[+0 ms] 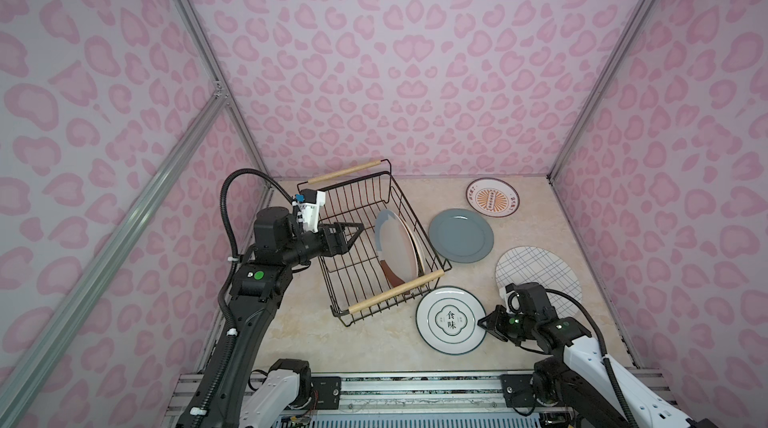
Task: Load the plates into the dish rack
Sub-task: 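Grasp the green-rimmed plate rim with the right gripper and tilt it up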
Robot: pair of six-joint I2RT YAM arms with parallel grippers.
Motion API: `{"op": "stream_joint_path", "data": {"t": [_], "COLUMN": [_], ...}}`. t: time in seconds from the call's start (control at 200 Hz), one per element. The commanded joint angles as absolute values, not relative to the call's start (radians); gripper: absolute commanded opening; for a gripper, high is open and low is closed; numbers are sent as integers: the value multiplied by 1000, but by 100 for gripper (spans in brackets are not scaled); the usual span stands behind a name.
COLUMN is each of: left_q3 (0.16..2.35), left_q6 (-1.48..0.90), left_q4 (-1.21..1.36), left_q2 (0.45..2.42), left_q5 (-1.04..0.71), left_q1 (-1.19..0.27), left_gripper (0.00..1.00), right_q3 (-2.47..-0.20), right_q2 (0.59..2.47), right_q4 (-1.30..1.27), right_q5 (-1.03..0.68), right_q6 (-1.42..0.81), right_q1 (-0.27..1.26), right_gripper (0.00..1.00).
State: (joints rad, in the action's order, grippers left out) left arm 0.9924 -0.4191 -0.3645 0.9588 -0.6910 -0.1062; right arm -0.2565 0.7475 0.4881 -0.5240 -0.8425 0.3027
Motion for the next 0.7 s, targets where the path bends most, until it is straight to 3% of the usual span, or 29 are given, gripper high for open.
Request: {"op": "stream_joint_path", "data": {"t": [0.0, 0.355, 0.695], "left_q3": [987, 1002, 1023], "left_q6": [-416, -442, -490], "left_q4": [-333, -316, -300], "left_q2": [951, 956, 970], "left_q5": [-695, -722, -755], "left_q1": [-106, -108, -113], "left_gripper": [89, 91, 90], "right_q3": [-276, -394, -534], "right_q2": [732, 654, 676], "right_q4": [673, 829, 723], "right_q5": [-373, -351, -316], "right_q6": [-825, -683, -684], "right_q1": [278, 32, -78], "right_gripper": [0, 0, 0]}}
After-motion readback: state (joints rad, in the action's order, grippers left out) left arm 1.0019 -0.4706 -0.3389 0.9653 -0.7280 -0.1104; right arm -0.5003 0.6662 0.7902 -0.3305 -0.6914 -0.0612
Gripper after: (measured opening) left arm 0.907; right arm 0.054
